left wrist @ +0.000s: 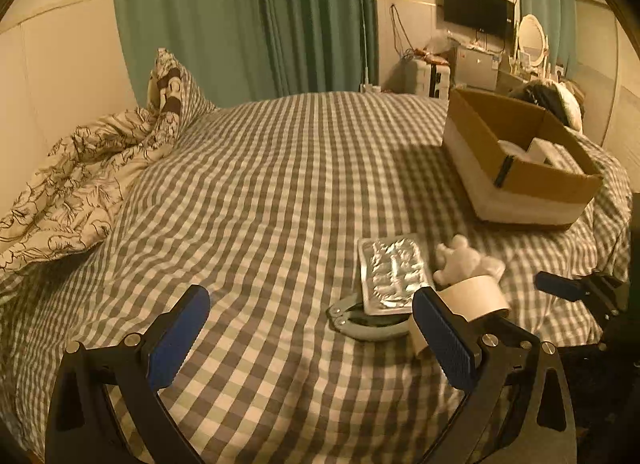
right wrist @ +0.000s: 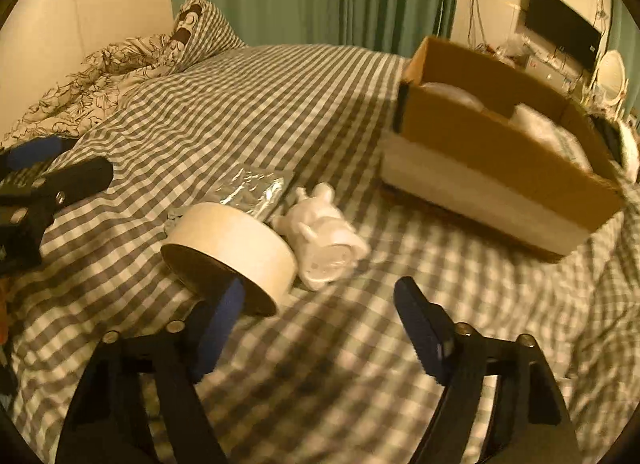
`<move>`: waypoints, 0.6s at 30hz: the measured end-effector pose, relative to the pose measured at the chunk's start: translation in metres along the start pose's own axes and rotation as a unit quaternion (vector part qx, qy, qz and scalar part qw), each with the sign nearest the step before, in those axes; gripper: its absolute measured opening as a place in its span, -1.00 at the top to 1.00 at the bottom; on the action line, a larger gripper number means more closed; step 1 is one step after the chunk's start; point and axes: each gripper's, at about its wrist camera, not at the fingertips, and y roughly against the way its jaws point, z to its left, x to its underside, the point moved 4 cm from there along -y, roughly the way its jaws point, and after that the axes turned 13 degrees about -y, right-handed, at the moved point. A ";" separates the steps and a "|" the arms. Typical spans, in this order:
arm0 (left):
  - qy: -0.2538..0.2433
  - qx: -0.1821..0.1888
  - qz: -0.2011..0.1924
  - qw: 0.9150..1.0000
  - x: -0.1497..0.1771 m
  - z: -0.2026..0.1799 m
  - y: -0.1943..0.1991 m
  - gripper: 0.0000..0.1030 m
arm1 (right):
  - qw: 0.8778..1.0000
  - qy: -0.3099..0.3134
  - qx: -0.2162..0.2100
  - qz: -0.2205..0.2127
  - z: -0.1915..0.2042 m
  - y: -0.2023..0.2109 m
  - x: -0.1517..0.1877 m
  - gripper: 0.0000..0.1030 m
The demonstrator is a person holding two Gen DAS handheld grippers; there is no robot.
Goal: Organize objects
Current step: 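Move both tools back toward the tape roll and figurine, then grasp the tape roll with the right tool while the left tool grasps the white figurine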
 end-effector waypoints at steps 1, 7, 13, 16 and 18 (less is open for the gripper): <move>0.001 0.000 0.005 1.000 0.002 0.001 -0.003 -1.00 | 1.000 0.000 -0.003 0.005 0.002 -0.004 0.000 -0.19; 0.000 -0.008 0.027 1.000 0.010 0.002 -0.015 -1.00 | 0.999 0.008 -0.023 0.022 0.007 -0.009 0.003 0.76; -0.014 -0.014 0.041 0.999 0.004 -0.017 -0.020 -1.00 | 1.000 0.003 -0.009 -0.020 -0.022 0.039 -0.018 0.83; -0.025 0.004 0.042 0.999 -0.002 -0.042 -0.019 -1.00 | 0.999 -0.005 0.006 -0.038 -0.046 0.063 -0.032 0.83; -0.030 0.020 0.041 0.999 -0.007 -0.062 -0.020 -1.00 | 0.998 -0.005 0.025 -0.050 -0.067 0.078 -0.040 0.83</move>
